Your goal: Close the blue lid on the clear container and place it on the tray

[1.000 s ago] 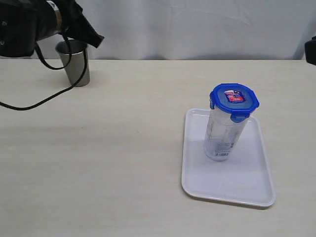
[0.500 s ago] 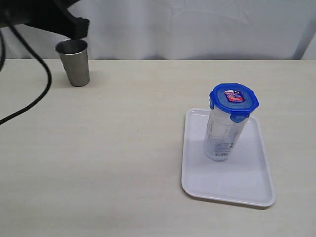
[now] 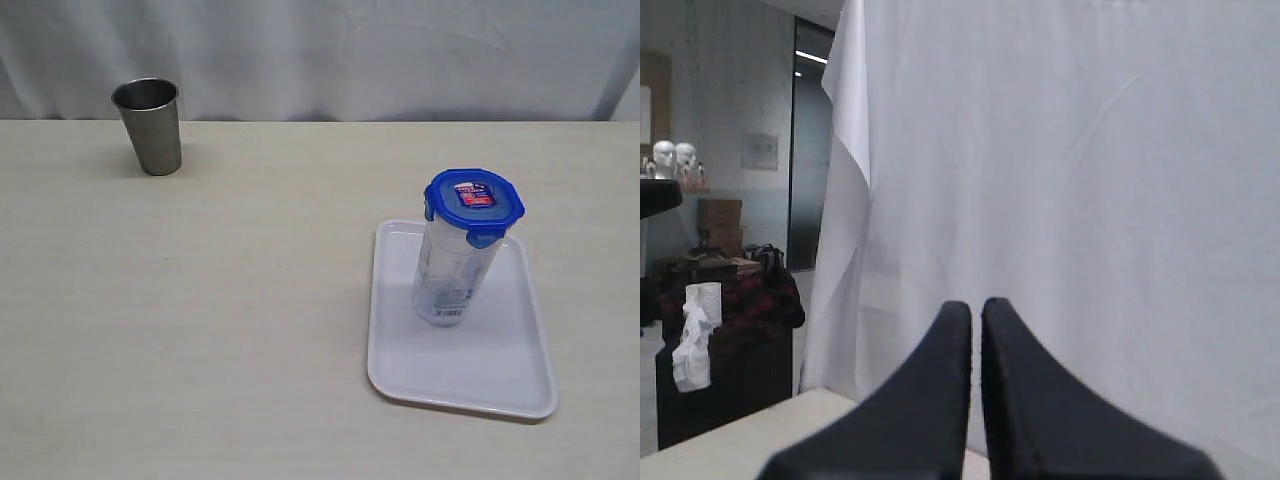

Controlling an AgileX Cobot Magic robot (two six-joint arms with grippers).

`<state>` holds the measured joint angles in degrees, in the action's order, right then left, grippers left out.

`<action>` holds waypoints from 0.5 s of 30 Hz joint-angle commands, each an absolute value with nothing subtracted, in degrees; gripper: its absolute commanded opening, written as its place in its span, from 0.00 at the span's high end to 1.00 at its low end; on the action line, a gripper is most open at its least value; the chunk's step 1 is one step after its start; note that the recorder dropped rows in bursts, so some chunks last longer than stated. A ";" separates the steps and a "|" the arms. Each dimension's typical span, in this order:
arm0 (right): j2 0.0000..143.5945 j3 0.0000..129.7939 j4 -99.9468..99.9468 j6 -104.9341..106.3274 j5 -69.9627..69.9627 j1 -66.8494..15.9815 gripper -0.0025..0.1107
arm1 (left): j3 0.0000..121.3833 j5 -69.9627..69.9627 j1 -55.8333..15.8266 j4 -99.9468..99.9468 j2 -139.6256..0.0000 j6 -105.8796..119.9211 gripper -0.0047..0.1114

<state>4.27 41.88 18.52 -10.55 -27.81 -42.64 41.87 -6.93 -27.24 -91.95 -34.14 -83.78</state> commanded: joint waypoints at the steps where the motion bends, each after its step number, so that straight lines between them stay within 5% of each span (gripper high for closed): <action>1: 0.00 39.92 18.44 -10.82 -26.92 -42.49 0.94 | 39.65 -9.28 -27.37 -91.17 -26.46 -84.26 0.96; 15: 0.00 39.30 18.44 -10.82 -30.61 -42.49 0.94 | 37.21 -11.52 -27.37 -91.41 -12.94 -84.26 0.96</action>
